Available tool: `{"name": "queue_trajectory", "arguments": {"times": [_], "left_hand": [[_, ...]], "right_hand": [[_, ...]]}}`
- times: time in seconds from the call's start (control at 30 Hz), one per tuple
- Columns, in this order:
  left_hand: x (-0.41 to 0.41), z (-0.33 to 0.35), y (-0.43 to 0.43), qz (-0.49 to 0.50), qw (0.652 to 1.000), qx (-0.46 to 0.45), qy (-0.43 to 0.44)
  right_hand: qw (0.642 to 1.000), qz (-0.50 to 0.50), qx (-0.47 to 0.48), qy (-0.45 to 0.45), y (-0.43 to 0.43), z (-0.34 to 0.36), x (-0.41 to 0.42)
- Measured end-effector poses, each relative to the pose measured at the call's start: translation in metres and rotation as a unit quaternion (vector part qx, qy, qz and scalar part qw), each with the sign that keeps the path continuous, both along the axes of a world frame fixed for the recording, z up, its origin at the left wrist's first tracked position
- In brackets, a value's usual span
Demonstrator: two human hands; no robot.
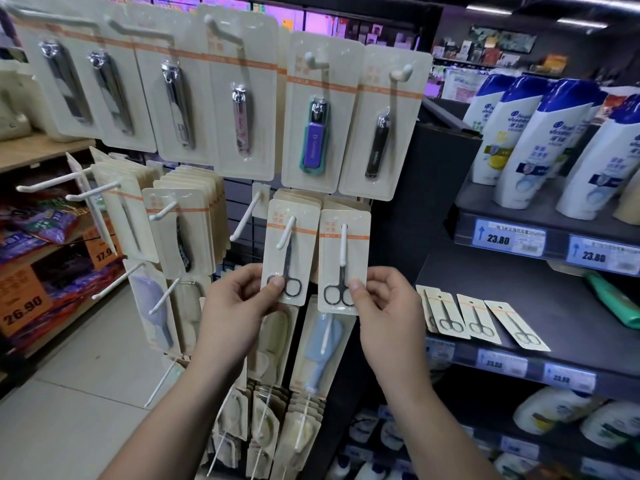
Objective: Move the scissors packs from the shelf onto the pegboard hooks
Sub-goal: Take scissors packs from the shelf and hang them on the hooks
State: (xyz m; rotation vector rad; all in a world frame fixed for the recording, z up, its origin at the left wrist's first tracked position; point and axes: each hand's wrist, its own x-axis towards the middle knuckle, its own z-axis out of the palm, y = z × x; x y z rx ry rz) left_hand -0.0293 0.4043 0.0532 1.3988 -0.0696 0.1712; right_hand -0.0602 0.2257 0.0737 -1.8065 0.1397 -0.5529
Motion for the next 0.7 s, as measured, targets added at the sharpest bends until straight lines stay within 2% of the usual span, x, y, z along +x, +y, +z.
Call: {"name": "queue_trajectory", "arguments": {"times": [0.2,0.4,0.47,0.57,0.7], "left_hand": [[0.009,-0.004,-0.001,-0.003,0.999,0.037,-0.007],[-0.002,-0.005,0.004,0.059,0.989,0.138,-0.002],[-0.009,-0.002,0.002,0.09,0.973,0.211,-0.005],[-0.021,0.002,0.001,0.123,0.926,0.356,-0.033],[-0.04,0.005,-0.002,0.166,0.875,0.444,-0.098]], "right_hand": [[1.0,-0.018,-0.019,-0.004,-0.002,-0.001,0.008],[0.999,-0.014,-0.038,-0.02,-0.009,-0.008,0.003],[0.998,-0.016,-0.048,-0.028,-0.015,-0.011,-0.001],[0.995,-0.018,-0.092,-0.027,-0.024,-0.014,-0.006],[0.988,-0.021,-0.155,-0.009,-0.04,-0.012,-0.014]]}}
